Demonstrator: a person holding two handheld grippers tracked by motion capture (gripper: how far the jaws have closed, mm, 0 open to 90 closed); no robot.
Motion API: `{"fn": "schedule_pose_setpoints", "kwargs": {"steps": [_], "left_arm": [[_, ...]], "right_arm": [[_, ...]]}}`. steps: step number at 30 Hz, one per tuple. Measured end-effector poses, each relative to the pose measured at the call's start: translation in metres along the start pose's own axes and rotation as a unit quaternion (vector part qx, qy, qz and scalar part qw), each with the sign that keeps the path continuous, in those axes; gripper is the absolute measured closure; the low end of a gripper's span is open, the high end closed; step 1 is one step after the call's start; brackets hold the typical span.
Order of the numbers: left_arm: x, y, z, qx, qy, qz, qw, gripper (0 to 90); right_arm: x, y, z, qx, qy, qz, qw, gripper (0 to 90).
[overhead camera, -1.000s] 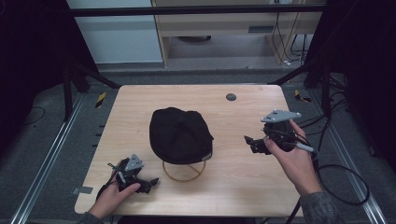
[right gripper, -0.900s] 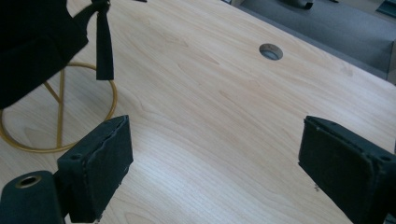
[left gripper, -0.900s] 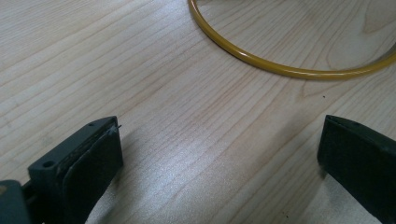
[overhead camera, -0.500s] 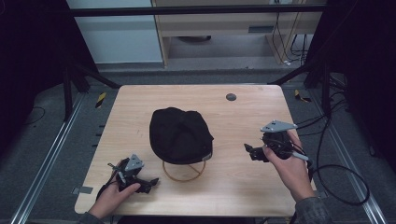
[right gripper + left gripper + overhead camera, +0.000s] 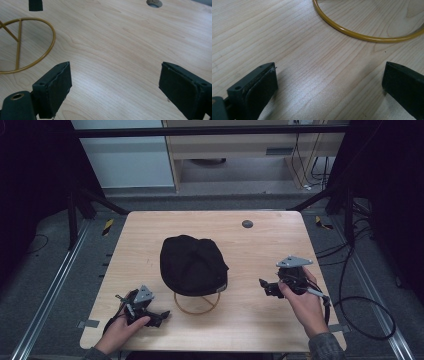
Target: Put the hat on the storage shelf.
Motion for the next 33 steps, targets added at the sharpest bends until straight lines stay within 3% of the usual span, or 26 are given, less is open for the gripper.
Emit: {"fn": "schedule_pose_setpoints", "kwargs": {"steps": [9,24,33], "left_arm": [[0.0,0.0,0.0,0.0,0.0,0.0,1.0,0.0],[0.0,0.0,0.0,0.0,0.0,0.0,1.0,0.0],[0.0,0.0,0.0,0.0,0.0,0.0,1.0,0.0]], "right_arm": [[0.01,0.016,0.0,-0.01,0.018,-0.008,0.9997,11.3],[0.022,0.041,-0.006,-0.025,0.028,-0.023,0.999,11.3],[0.03,0.065,-0.009,-0.038,0.05,-0.026,0.9977,11.6]]}}
Point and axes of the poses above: each handheld gripper's, and its own axes: y roughly forward along the jaws, x roughly out of its underside, z roughly to its right, the point moved 6 cm from there along y, roughly forward along the jaws, and after that the axes turned 15 degrees about -z, right-handed, at the moved point
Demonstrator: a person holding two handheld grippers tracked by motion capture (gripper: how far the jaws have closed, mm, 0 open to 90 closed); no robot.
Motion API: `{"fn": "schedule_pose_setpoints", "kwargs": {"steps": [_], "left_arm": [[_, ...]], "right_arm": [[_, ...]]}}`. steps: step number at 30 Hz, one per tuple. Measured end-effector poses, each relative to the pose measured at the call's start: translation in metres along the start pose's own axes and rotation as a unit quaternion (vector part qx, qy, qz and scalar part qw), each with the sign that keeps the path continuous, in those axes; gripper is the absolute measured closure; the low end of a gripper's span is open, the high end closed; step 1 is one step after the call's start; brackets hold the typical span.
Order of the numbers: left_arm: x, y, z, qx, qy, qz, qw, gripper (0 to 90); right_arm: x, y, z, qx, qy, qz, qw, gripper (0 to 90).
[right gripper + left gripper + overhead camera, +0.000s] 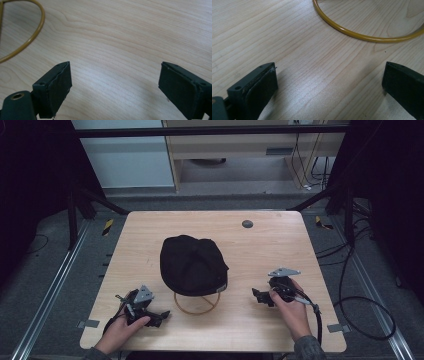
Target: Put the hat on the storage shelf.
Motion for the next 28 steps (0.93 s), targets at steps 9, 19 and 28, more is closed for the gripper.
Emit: {"fn": "schedule_pose_setpoints", "kwargs": {"steps": [9,19,28], "left_arm": [[0.0,0.0,0.0,0.0,0.0,0.0,1.0,0.0],[0.0,0.0,0.0,0.0,0.0,0.0,1.0,0.0],[0.0,0.0,0.0,0.0,0.0,0.0,1.0,0.0]], "right_arm": [[-0.003,0.017,-0.005,-0.005,0.007,-0.012,0.9999,11.9],[-0.001,0.028,-0.012,0.027,0.001,-0.013,0.9996,9.4],[0.0,0.033,-0.017,0.048,0.003,-0.002,0.9988,4.3]]}}
Point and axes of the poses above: each handheld gripper's, and its own axes: y roughly forward along the jaws, x roughly out of its underside, z roughly to its right, the point moved 6 cm from there along y, roughly forward along the jaws, and after that the axes turned 15 degrees about -z, right-handed, at the moved point
